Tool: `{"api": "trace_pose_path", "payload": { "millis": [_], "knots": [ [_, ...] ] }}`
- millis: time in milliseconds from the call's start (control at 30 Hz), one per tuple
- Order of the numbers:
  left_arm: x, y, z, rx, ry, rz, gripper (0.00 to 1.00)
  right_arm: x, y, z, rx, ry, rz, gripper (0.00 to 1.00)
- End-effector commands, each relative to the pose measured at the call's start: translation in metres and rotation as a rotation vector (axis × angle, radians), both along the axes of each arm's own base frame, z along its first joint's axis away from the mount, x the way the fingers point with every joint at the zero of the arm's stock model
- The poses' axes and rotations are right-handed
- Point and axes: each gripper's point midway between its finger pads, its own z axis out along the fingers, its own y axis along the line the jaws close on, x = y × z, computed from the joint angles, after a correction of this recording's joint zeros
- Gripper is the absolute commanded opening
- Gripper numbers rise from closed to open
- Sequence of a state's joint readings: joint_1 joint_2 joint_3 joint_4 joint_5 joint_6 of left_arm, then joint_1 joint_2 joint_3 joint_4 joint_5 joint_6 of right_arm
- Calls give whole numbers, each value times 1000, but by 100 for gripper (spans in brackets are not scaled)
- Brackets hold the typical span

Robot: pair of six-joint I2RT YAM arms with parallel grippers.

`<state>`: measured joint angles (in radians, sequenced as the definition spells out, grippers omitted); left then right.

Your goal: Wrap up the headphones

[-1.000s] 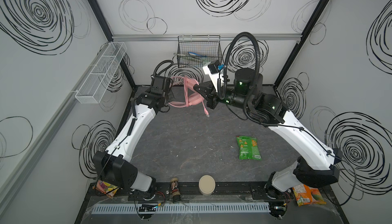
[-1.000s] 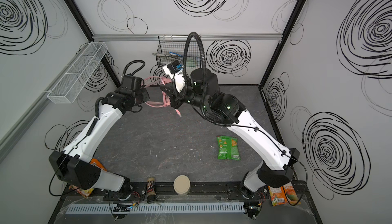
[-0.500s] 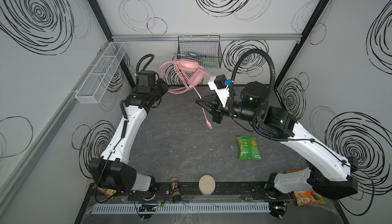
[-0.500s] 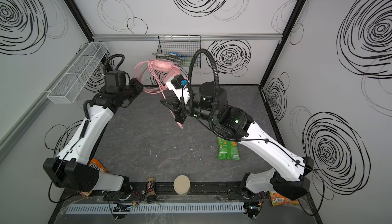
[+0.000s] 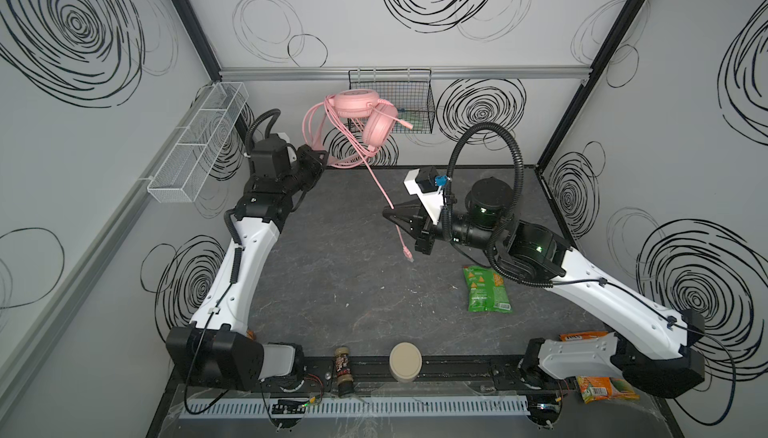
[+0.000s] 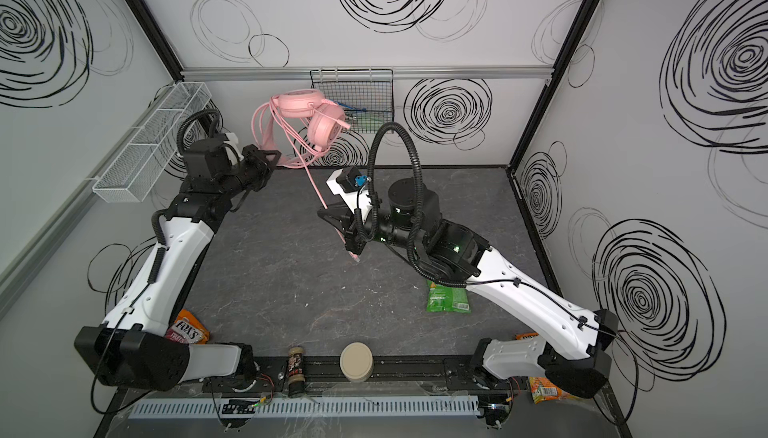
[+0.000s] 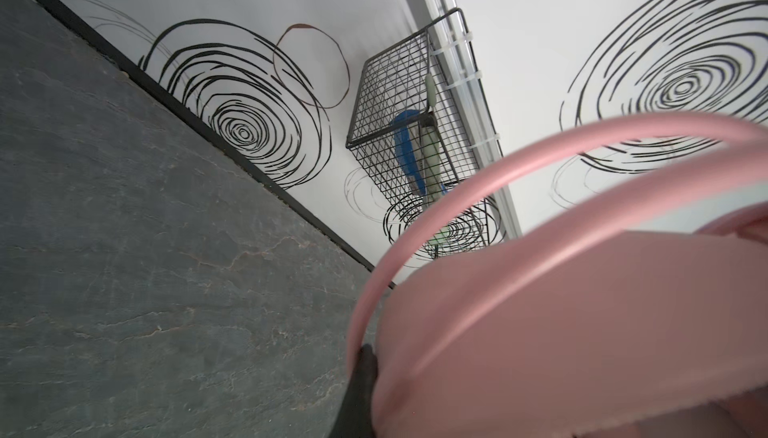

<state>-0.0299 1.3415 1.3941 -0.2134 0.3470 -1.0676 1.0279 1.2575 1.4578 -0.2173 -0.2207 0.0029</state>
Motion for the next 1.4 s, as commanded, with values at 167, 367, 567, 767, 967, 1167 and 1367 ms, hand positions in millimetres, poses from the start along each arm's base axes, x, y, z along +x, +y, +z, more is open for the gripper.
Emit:
{"api": "trace_pose_path", "payload": {
  "millis": [167,367,567,767,967,1167,1367],
  "knots": [
    [-19,-14,95,-125,-337,-111,0,10,-18,3,110,55,3,0],
    [-27,-17,111,-76,-371,-135,0,49,-41,-24,114,191,-84,0],
    [-34,-20,114,-68,-389,-159,0,69,-49,-52,44,235,-147,0],
    [-36,-18,116,-37,-380,-152,0,65,-46,-58,23,217,-108,0],
    [-29,-13,108,-30,-344,-108,0,33,-13,-74,-83,171,-13,0],
    [-29,-14,120,-32,-375,-115,0,36,-12,-93,-110,214,-22,0],
    [-35,-17,131,-30,-419,-136,0,69,-42,-113,-60,321,-100,0]
  ]
}}
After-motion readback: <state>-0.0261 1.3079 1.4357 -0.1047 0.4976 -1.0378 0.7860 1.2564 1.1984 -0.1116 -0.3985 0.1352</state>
